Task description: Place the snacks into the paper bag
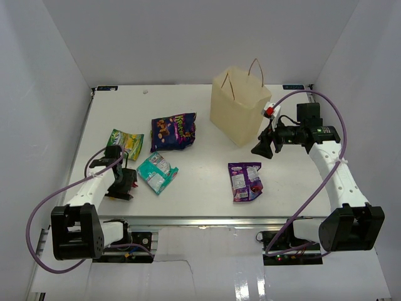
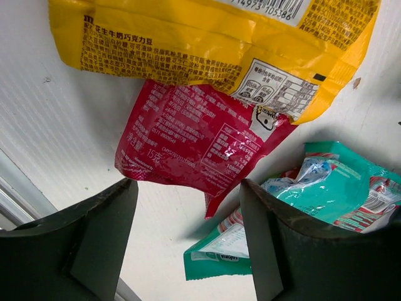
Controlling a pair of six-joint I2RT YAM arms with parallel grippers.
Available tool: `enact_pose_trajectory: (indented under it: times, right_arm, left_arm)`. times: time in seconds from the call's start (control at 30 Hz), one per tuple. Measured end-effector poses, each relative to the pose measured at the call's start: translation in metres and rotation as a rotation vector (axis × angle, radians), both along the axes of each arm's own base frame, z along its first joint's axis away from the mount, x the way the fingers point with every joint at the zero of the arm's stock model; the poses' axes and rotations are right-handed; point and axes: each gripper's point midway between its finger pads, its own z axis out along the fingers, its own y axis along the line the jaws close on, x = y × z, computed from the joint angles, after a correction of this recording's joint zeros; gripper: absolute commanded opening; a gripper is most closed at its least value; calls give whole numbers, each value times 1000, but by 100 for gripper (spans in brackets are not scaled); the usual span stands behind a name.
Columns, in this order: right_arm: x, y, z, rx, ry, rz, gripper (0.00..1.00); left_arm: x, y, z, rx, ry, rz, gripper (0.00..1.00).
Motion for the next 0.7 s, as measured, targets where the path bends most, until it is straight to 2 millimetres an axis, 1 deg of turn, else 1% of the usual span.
enact_pose_trajectory:
  times: [0.1,0.17,0.33,0.4,0.47,0.7]
  right_arm:
    - [-3,1,0,3,3,13,73]
    - [-5,1,-1,4,10,18,73]
    - [-5,2,-1,5,2,28,74]
    - [-5,2,0,7,1,31,74]
    - [-6,2,0,8,1,32,74]
    - [-6,4,1,16,1,38,74]
  left_arm:
    - [2,0,3,0,-7,-8,77]
    - [9,-1,11,-4,-39,-29,80]
    - [34,-1,54,19,-185,-130,84]
    - [36,1,62,40,-201,-162,86]
    - [29,4,58,60,-159,-181,86]
    - [-3,17,13,102,142,-242,84]
